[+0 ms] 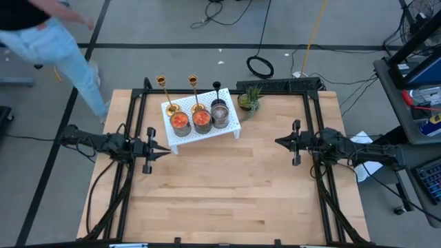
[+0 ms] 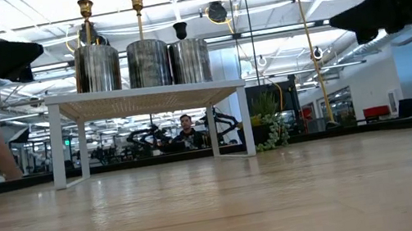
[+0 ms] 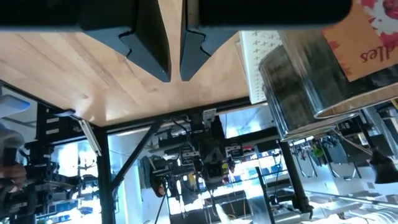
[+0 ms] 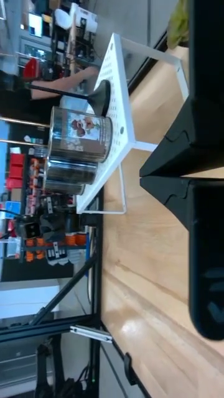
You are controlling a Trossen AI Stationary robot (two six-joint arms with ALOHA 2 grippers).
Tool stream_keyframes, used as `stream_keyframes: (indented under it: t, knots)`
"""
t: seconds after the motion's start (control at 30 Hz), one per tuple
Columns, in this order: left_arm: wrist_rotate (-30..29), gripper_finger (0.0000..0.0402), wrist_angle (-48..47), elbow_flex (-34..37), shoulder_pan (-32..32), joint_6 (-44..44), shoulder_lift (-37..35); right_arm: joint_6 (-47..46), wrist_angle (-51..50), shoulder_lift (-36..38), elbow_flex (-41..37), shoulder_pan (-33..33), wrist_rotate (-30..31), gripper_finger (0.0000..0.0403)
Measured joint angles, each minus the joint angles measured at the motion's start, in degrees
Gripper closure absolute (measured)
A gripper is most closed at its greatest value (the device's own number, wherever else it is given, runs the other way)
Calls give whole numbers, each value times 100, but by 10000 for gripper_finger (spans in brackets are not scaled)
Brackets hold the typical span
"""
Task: Pick & Place candle stick holders
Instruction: Return to Home Position
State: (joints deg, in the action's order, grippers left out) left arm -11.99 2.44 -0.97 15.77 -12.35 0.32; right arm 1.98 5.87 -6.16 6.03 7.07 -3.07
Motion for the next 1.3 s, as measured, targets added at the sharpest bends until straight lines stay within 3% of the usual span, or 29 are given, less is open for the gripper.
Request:
stream_keyframes:
  t: [0.2, 1.3]
  knots:
    - [-2, 362, -17, 0, 0, 94, 2, -132, 414, 103, -365, 0, 2, 403]
    - [-11, 362, 203, 13, 0, 79, 4, -431, -55, 90, -490, 0, 7, 394]
